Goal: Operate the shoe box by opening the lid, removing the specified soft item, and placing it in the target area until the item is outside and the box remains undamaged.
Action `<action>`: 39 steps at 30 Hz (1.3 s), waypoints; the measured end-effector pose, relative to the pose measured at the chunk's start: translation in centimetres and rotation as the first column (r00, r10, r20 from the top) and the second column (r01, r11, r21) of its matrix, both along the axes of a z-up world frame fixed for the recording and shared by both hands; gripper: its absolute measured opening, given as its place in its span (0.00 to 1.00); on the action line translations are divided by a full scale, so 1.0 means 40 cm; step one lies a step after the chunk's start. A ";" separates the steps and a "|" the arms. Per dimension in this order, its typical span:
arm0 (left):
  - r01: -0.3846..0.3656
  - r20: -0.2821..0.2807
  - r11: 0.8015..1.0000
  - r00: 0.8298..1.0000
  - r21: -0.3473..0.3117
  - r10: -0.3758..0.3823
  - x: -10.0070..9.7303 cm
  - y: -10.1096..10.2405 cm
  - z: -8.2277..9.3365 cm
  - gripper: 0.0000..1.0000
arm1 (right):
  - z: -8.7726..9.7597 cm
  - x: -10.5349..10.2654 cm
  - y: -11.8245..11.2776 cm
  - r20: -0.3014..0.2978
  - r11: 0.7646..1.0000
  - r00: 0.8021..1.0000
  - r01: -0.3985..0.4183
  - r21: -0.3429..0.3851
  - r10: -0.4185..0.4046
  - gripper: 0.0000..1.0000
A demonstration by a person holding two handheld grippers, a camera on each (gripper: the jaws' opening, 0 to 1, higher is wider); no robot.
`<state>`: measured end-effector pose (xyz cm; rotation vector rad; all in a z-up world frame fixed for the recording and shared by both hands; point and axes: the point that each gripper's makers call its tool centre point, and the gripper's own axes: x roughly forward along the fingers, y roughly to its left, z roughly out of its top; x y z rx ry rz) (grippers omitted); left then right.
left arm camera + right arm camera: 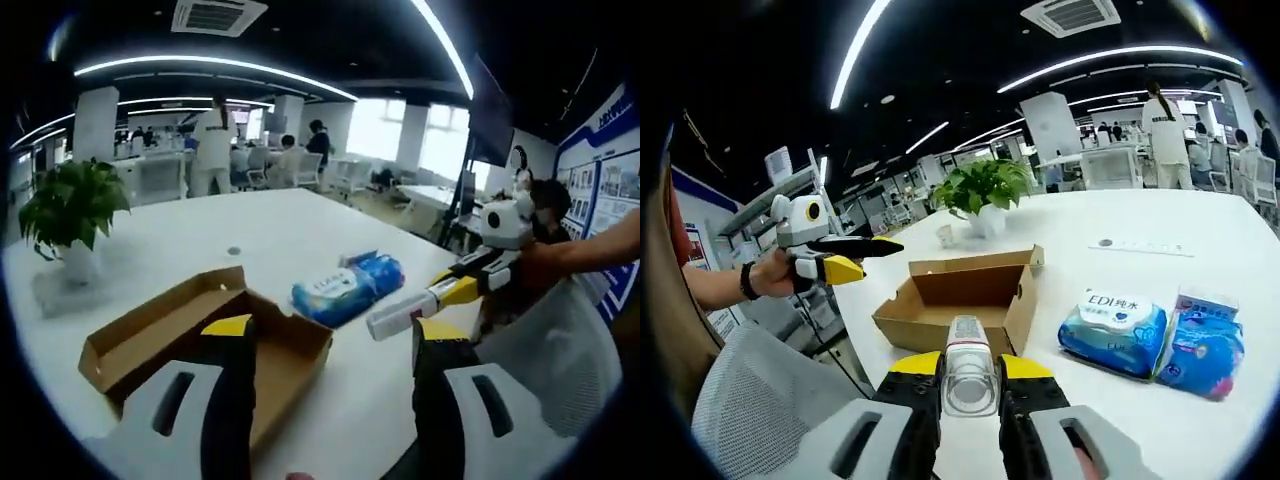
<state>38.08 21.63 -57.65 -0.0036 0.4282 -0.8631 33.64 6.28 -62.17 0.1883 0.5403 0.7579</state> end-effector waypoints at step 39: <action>-0.188 -0.006 0.977 0.982 0.106 0.189 -0.036 -0.032 -0.081 0.66 | -0.009 0.245 -0.231 -0.126 0.983 0.989 0.050 -0.179 -0.073 0.16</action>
